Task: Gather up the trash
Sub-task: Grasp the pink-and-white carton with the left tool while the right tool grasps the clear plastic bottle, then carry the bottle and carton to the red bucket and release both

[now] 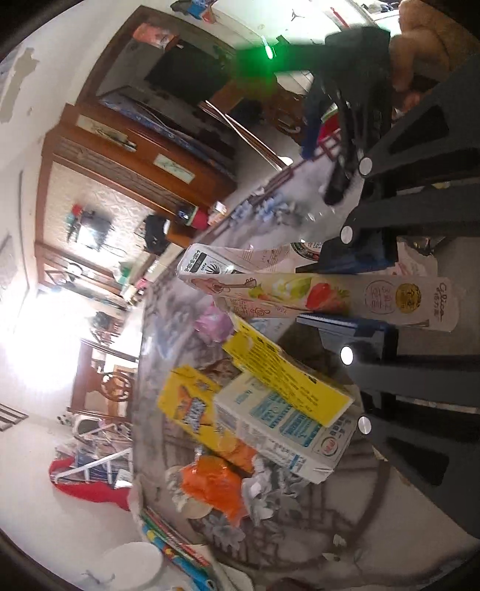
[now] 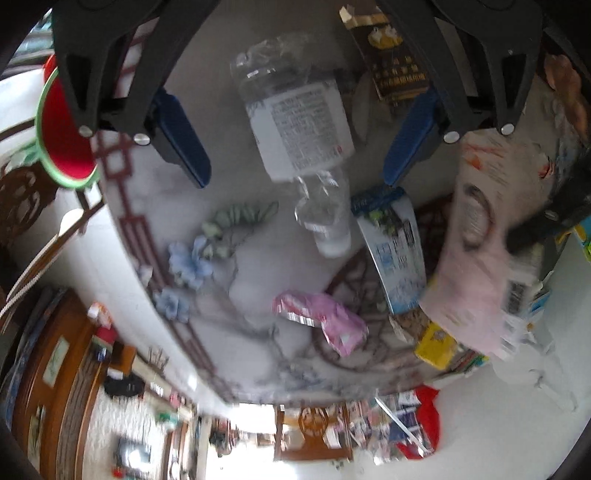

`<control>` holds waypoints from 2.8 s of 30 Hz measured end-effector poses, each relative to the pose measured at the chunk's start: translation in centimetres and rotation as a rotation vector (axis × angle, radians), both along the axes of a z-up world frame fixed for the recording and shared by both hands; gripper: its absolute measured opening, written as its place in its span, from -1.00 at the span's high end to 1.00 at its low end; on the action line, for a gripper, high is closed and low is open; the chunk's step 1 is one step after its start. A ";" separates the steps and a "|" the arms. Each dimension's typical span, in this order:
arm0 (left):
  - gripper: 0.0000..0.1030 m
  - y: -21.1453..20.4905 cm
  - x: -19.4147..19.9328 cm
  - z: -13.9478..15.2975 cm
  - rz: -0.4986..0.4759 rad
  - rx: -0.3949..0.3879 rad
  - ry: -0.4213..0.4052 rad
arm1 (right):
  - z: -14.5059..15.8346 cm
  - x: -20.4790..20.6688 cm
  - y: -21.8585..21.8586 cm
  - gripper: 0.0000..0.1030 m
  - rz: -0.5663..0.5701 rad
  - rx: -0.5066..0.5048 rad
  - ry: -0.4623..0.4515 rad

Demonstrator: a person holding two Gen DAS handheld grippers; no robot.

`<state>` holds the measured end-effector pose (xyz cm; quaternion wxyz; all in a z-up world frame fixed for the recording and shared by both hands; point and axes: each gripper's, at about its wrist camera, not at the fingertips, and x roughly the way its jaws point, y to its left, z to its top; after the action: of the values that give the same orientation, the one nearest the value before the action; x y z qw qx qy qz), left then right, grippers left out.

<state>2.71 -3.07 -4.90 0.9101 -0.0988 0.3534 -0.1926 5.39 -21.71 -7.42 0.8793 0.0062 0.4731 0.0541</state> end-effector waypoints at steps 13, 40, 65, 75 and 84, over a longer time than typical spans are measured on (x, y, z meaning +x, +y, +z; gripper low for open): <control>0.67 1.9 -0.9 1.1 0.005 -0.040 -0.054 | -1.7 -0.6 -0.5 -0.05 0.008 0.123 0.111; 0.66 -15.6 1.9 2.7 -0.373 -0.066 0.027 | -7.1 -14.7 -29.3 -0.08 -0.668 0.398 0.106; 0.12 -35.7 2.0 1.7 -0.734 0.020 0.129 | -2.1 -18.3 -33.1 -0.54 -0.805 0.412 -0.129; 0.11 -30.1 0.5 3.1 -0.639 0.025 0.061 | 1.1 -16.7 -29.8 -0.58 -0.700 0.404 -0.173; 0.11 -20.5 -0.2 4.1 -0.454 -0.012 0.032 | 5.1 -13.4 -22.2 -0.61 -0.486 0.394 -0.208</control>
<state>2.47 -23.62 -0.79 0.8369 -0.0252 0.3800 -0.3930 -8.05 -43.93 -2.34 0.8919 0.2836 0.3459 -0.0664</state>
